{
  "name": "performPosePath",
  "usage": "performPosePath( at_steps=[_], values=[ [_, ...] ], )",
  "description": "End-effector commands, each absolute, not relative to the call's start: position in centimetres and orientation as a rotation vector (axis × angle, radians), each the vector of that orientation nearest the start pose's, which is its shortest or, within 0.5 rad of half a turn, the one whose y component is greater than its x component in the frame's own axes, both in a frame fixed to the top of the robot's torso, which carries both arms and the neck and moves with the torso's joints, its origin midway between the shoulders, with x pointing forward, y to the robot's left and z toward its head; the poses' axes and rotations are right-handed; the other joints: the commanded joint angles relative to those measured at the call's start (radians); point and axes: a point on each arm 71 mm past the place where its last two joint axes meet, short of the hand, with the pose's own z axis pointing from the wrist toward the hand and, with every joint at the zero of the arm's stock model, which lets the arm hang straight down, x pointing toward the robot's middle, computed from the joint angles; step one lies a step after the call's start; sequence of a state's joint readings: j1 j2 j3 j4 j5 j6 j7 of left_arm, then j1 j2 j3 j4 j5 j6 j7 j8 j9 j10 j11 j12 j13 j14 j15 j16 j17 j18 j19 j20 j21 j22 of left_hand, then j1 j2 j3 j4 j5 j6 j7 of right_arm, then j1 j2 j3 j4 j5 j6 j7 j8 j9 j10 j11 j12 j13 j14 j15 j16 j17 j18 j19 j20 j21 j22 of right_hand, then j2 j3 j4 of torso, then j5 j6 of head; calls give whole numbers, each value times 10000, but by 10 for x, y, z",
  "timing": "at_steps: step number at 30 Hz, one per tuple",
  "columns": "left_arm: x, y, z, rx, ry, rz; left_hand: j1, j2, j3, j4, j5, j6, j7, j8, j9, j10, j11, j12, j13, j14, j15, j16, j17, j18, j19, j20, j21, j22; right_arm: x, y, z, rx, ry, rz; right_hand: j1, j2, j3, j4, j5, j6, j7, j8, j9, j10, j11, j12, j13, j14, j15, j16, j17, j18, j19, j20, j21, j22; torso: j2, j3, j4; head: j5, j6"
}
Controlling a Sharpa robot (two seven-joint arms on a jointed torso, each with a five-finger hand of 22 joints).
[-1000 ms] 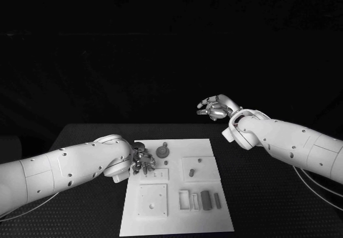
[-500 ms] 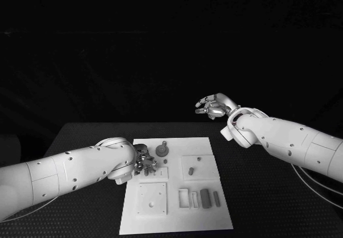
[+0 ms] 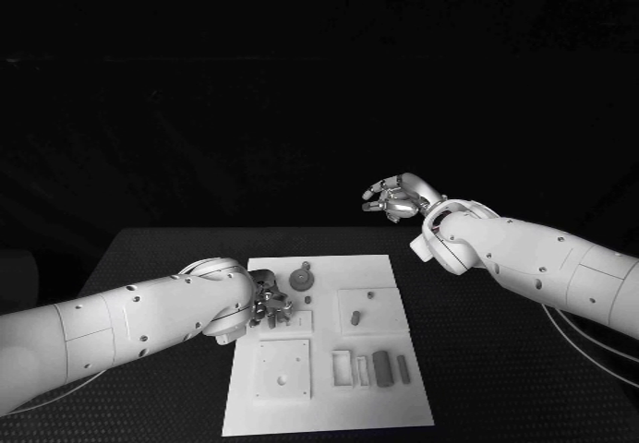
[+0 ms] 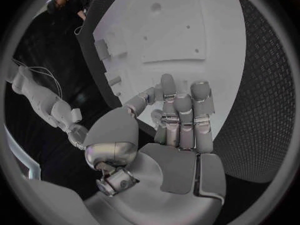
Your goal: Assemble the parts on the task board
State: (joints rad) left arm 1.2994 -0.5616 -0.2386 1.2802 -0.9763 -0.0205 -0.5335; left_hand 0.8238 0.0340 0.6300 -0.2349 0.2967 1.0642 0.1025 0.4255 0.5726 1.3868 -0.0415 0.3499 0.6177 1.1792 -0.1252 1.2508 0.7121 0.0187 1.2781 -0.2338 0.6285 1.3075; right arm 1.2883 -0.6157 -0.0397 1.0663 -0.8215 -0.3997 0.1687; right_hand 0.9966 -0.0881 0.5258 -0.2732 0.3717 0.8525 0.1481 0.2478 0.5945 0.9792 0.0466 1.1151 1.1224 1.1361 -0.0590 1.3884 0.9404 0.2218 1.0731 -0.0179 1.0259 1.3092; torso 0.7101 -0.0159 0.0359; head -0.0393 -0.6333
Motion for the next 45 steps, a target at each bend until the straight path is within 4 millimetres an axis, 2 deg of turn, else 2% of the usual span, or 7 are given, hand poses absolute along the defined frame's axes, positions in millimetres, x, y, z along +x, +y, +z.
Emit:
performPosePath(
  at_steps=[1,4,25,27,28,31,45],
  values=[
    [510,153,-251,-2058,22883,-3275,86,28,-11,63,-53,782,-605,49,363,18,-60,69,20,380,-297,74,-18,374,134,-123,75,254,578,-224,-152,3824,14873,8978,-20,101,-71,7,45,-89,125,-69,-13,-84,18,51,-18,-63,-7,-5,-16,400,-54,24,-49,110,0,1,-3,-9,-5],
    [510,153,-251,-2018,22900,-3262,77,24,-15,72,-59,803,-618,65,385,27,-71,105,31,404,-308,104,-34,370,148,-127,112,253,578,-224,-152,3821,14880,8977,-22,105,-71,8,45,-89,125,-71,-14,-86,19,52,-20,-64,-6,-4,-17,400,-55,24,-49,111,-3,3,-2,-19,-39],
    [509,151,-257,-1762,22874,-3079,52,-16,-21,91,-104,846,-653,91,462,71,-119,240,47,481,-355,233,-101,348,188,-141,279,252,578,-222,-153,3789,14972,9021,-35,121,-78,8,44,-91,128,-77,-19,-94,21,65,-35,-72,-4,4,-23,400,-59,29,-50,114,2,4,5,-72,-63],
    [509,150,-257,-1763,22862,-3092,58,-20,-18,87,-112,848,-655,91,466,76,-123,250,45,489,-360,243,-107,349,194,-145,294,251,578,-222,-153,3784,14978,9024,-38,123,-79,9,44,-91,128,-78,-19,-95,22,66,-36,-72,-3,5,-23,400,-59,30,-50,114,1,6,1,-81,-99],
    [508,150,-257,-1769,22855,-3101,59,-21,-17,87,-114,847,-655,90,467,77,-124,252,45,490,-360,245,-108,349,195,-145,297,251,578,-222,-153,3781,14977,9022,-39,125,-79,10,44,-92,128,-78,-20,-95,22,67,-37,-72,-3,6,-24,400,-59,30,-50,114,-1,6,0,-72,-64],
    [508,149,-257,-1743,22821,-3093,65,-21,-12,90,-138,834,-650,78,470,80,-128,266,41,499,-365,260,-120,347,201,-149,319,250,578,-222,-153,3780,14979,9023,-42,128,-80,11,44,-92,128,-79,-20,-96,22,69,-40,-73,-3,7,-25,400,-59,31,-50,114,-2,2,3,-73,-58],
    [510,147,-257,-1408,22465,-2944,72,-34,-6,103,-193,829,-647,62,483,97,-141,314,37,525,-379,302,-149,339,216,-154,378,246,578,-221,-153,3764,15002,9046,-48,140,-82,12,45,-92,129,-82,-23,-100,23,78,-48,-75,-2,14,-28,400,-60,33,-50,116,-4,3,-1,-97,-94]
  ],
)
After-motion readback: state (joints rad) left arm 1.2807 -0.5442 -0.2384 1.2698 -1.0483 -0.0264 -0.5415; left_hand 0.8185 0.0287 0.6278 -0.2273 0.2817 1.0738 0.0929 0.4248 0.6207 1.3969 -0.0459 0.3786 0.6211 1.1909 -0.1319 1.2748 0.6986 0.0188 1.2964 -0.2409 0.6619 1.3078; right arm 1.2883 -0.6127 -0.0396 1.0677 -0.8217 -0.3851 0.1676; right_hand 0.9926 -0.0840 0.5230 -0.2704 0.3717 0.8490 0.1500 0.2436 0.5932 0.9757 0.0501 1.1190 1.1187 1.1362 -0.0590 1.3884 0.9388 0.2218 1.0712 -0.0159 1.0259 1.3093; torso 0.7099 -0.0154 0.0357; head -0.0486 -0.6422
